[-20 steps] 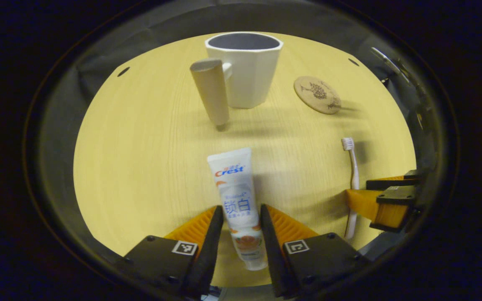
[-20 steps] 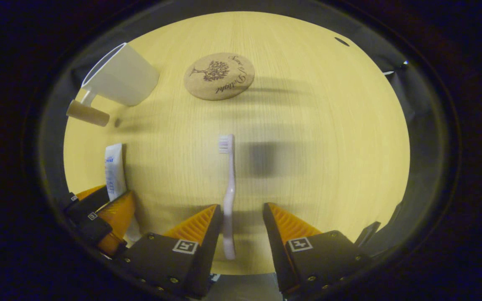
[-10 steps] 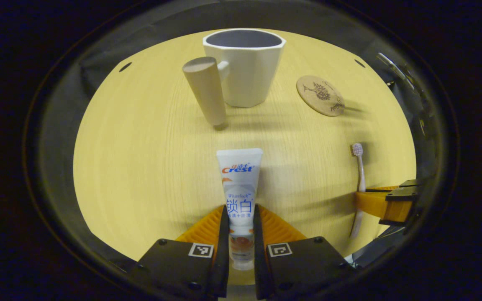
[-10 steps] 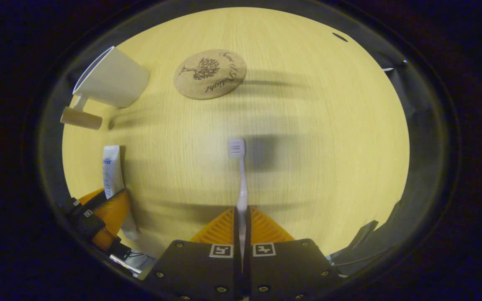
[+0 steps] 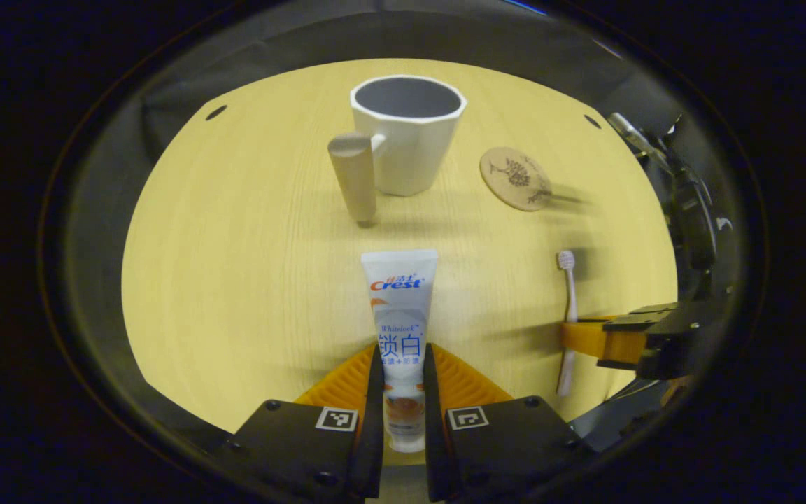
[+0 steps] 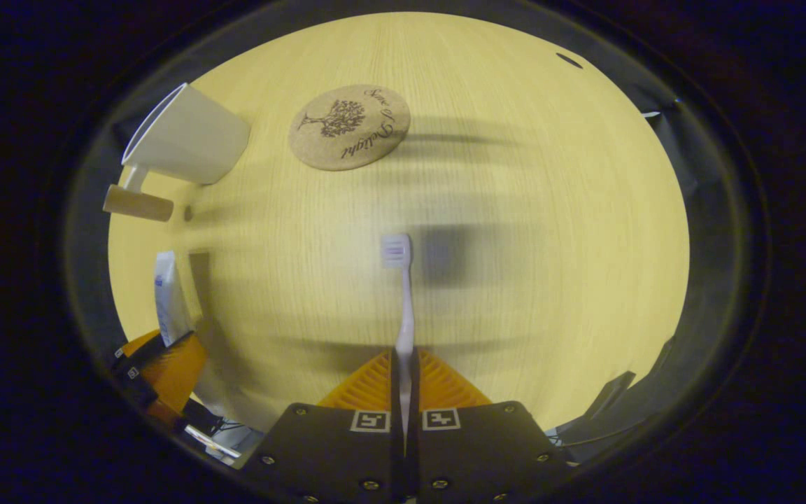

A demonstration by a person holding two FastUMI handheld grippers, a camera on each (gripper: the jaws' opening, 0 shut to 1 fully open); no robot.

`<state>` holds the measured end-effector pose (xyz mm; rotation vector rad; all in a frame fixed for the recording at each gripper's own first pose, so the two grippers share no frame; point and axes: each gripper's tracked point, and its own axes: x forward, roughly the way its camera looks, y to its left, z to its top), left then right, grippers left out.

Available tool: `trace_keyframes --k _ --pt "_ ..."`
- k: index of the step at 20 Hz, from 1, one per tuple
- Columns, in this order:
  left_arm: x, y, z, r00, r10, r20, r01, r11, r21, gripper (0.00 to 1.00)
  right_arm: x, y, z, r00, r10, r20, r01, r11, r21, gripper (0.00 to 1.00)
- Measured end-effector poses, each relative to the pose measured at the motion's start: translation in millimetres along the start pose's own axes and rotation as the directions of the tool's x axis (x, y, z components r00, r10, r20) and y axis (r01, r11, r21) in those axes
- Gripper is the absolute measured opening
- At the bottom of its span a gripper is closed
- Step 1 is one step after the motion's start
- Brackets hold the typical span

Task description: Put the toothbrush and toothpaste on the desktop into the cup, then pick up the cup and place it on the coaster on the desktop.

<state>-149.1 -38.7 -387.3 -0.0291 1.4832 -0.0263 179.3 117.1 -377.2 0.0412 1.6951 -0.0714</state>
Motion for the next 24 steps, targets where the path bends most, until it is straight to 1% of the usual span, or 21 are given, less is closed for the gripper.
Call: trace_keyframes --k 5,11,17,22,24 --pt "-50 -13 28 0.994 -0.042 0.097 0.045 0.999 -0.030 0.33 -1 0 -1 1.000 0.007 0.002 -0.007 1.000 -0.003 0.02" --pt "-96 -20 80 0.976 -0.068 0.205 0.076 0.997 -0.033 0.32 -5 0 -2 1.000 0.014 0.003 -0.014 1.000 -0.005 0.03" --pt "-99 -9 153 0.955 -0.047 0.292 0.052 0.999 -0.010 0.33 -6 1 -2 1.000 0.011 0.004 -0.011 1.000 -0.007 0.03" --pt "-91 1 214 0.931 -0.029 0.364 0.026 1.000 0.012 0.33 -7 1 -1 1.000 0.005 0.001 -0.005 1.000 -0.004 0.03" --pt "-85 -1 232 0.916 -0.034 0.400 0.022 0.999 0.036 0.33 -7 1 -2 1.000 0.002 0.000 -0.002 1.000 -0.005 0.03"
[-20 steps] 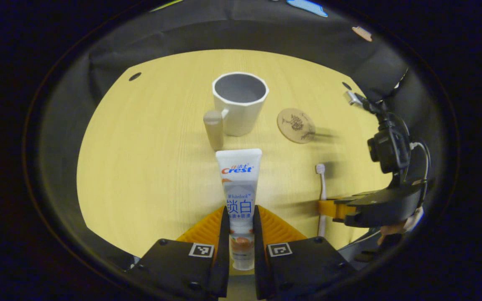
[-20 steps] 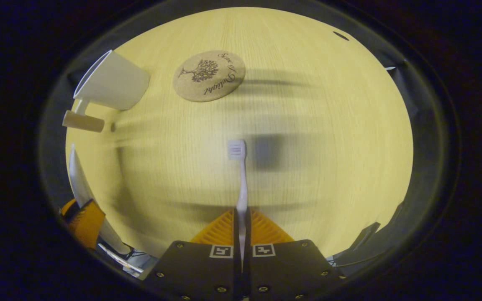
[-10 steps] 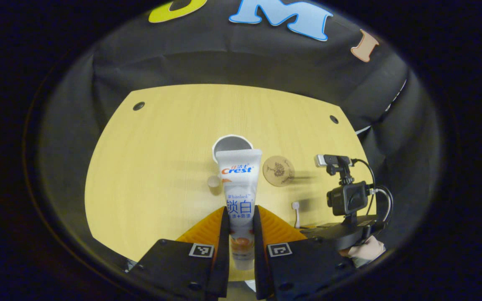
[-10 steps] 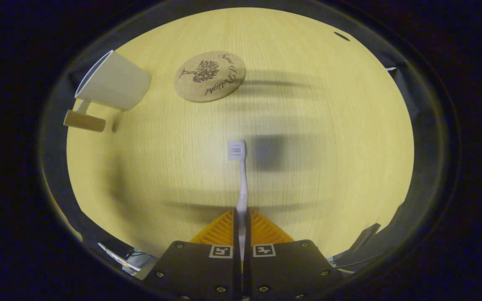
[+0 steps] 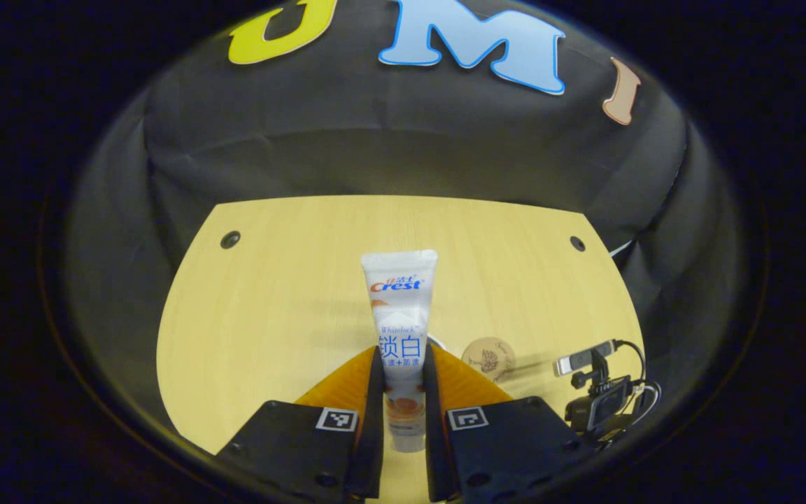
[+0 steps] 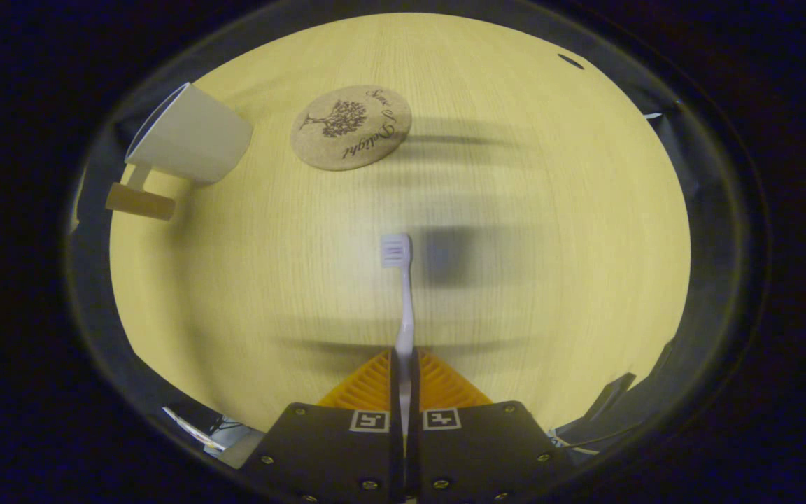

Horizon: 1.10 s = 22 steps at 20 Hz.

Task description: Put the toothbrush and toothpaste on the desktop into the cup, then pick up the cup and place it on the coaster on the desktop.

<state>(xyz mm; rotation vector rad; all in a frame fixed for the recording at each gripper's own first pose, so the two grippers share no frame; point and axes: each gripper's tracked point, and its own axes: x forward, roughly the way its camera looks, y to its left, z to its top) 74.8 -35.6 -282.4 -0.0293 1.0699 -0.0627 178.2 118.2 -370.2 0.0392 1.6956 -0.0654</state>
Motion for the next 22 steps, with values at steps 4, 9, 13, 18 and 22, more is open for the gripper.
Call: trace_keyframes --k 4,9,13,18,22 --pt "26 -6 20 0.997 -0.019 0.074 0.017 0.999 0.032 0.33 0 0 -1 1.000 -0.003 -0.005 0.003 1.000 0.002 0.03" --pt "50 -12 31 0.985 -0.061 0.159 0.054 0.998 0.045 0.31 -1 0 -1 1.000 -0.006 0.002 0.006 1.000 0.007 0.03" --pt "69 -6 19 0.983 -0.063 0.174 0.054 0.997 0.057 0.33 -2 -1 0 0.999 0.006 0.047 -0.008 1.000 0.030 0.02" --pt "71 -6 5 0.980 -0.063 0.191 0.048 0.996 0.081 0.31 -33 -6 22 0.987 0.044 0.155 -0.062 0.992 0.114 0.02" --pt "70 -7 5 0.972 -0.063 0.225 0.042 0.994 0.097 0.33 -79 -11 56 0.955 0.050 0.292 -0.091 0.987 0.130 0.02"
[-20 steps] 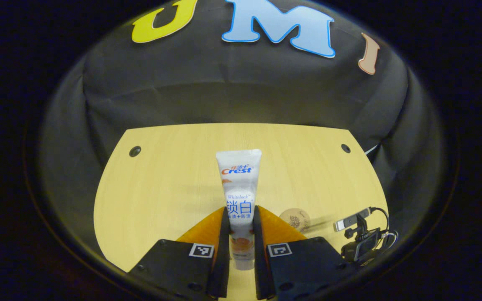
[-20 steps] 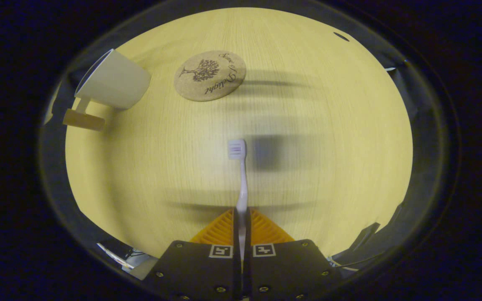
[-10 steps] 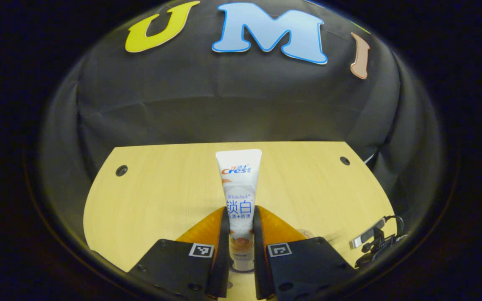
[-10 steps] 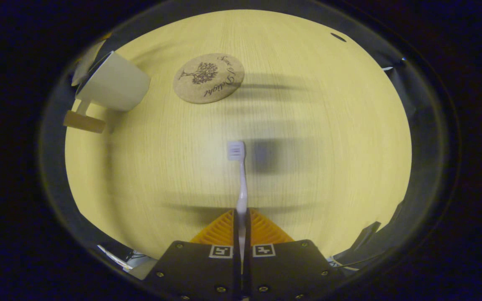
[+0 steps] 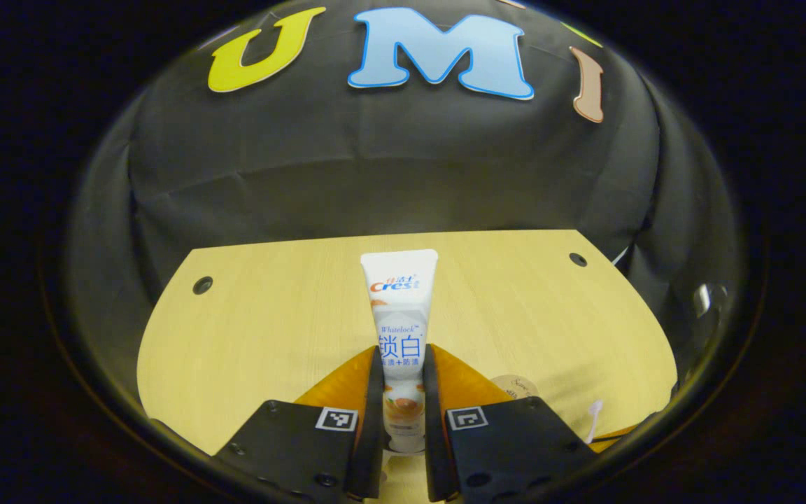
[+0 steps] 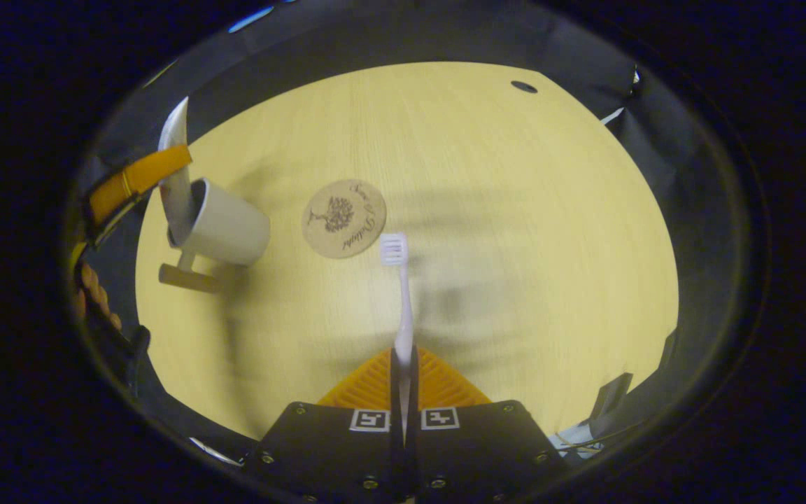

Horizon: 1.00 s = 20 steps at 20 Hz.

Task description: Put the toothbrush and toothpaste on the desktop into the cup, then pick up the cup and place it on the coaster on the desktop.

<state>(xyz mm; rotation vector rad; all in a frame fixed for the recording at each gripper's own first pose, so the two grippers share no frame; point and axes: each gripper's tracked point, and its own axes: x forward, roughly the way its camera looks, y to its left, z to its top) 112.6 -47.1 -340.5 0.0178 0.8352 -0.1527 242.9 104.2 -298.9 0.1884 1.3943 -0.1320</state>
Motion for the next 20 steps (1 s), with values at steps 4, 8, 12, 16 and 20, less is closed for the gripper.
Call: trace_keyframes --k 4,8,12,16,20 --pt "-3 -5 -3 1.000 -0.023 0.007 0.023 1.000 -0.021 0.36 -32 12 33 0.994 0.039 0.099 -0.040 0.999 0.002 0.02" --pt "-15 0 2 0.999 -0.014 0.038 0.015 0.999 -0.029 0.66 -50 24 50 0.986 0.076 0.151 -0.077 0.997 -0.003 0.02" --pt "-41 -2 13 0.996 -0.012 0.083 0.014 1.000 -0.027 0.69 -60 35 62 0.976 0.111 0.188 -0.110 0.994 -0.015 0.02" --pt "-78 3 23 0.991 -0.001 0.135 0.002 1.000 -0.003 0.68 -65 59 79 0.963 0.160 0.217 -0.158 0.987 -0.027 0.02" --pt "-107 26 22 0.988 0.043 0.151 -0.044 0.999 0.002 0.68 -73 87 106 0.946 0.200 0.254 -0.192 0.980 -0.058 0.02"
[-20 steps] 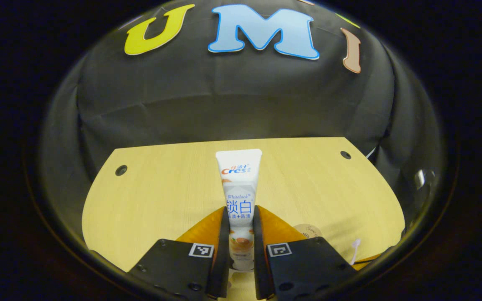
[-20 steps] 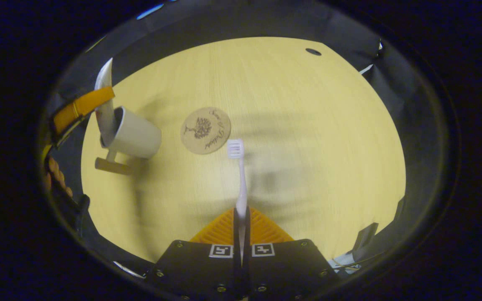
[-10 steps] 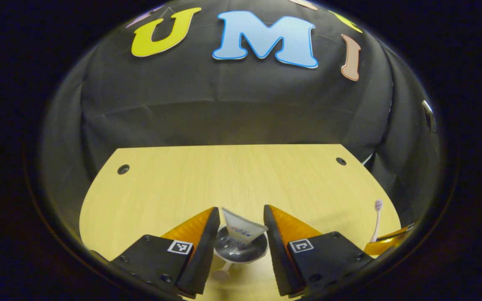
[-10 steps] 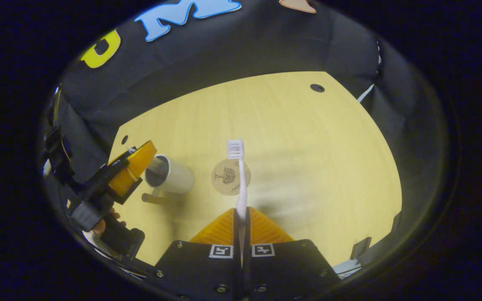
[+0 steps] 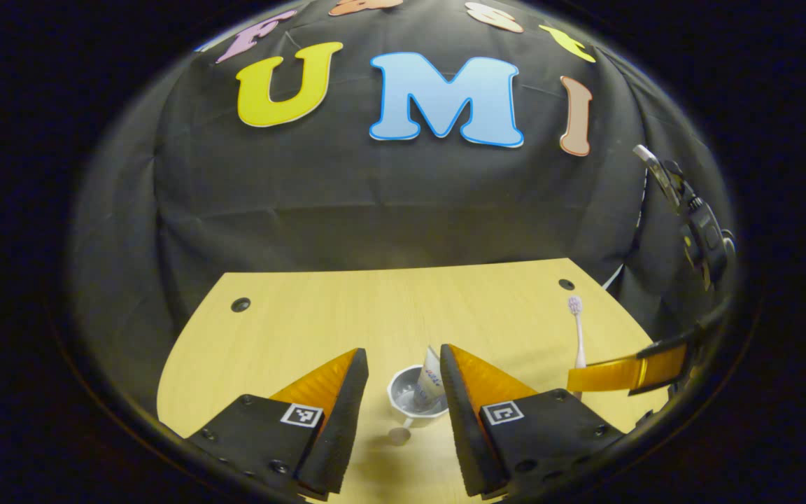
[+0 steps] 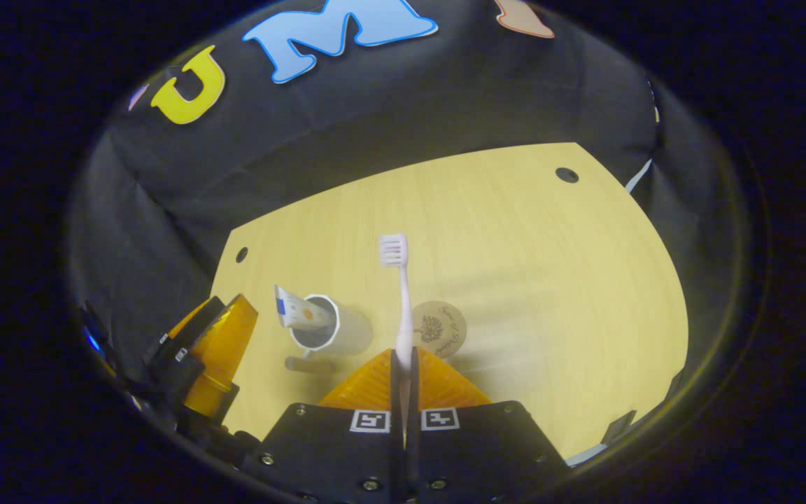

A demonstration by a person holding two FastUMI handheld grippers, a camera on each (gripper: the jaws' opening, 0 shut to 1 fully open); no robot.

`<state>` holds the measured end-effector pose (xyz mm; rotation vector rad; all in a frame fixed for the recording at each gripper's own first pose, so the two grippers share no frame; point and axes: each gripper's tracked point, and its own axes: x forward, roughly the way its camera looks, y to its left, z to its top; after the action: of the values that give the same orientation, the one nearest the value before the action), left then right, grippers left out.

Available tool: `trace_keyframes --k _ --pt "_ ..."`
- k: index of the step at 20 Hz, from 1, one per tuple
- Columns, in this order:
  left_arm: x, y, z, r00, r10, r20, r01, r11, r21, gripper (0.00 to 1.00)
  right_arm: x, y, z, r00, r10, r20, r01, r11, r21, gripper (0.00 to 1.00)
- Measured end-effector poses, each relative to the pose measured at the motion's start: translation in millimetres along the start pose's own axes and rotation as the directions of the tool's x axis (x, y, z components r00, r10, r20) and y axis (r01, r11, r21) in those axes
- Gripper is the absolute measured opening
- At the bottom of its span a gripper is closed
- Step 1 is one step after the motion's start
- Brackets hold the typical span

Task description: Put the toothbrush and toothpaste on the desktop into the cup, then pick up the cup and place it on the coaster on the desktop.

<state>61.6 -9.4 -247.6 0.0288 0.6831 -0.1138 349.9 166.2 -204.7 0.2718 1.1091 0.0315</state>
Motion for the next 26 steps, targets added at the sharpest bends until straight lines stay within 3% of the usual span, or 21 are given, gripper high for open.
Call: trace_keyframes --k 9,19,26 --pt "-34 98 -12 0.991 0.135 -0.017 -0.136 0.990 -0.046 0.69 19 67 49 0.990 0.081 0.112 -0.079 0.997 -0.017 0.02" --pt "-75 197 -41 0.963 0.261 -0.069 -0.265 0.962 -0.064 0.69 68 85 64 0.977 0.029 0.210 -0.028 1.000 -0.008 0.02" --pt "-83 217 -54 0.953 0.286 -0.101 -0.293 0.954 -0.063 0.68 90 83 52 0.961 0.017 0.274 -0.015 1.000 -0.010 0.02"
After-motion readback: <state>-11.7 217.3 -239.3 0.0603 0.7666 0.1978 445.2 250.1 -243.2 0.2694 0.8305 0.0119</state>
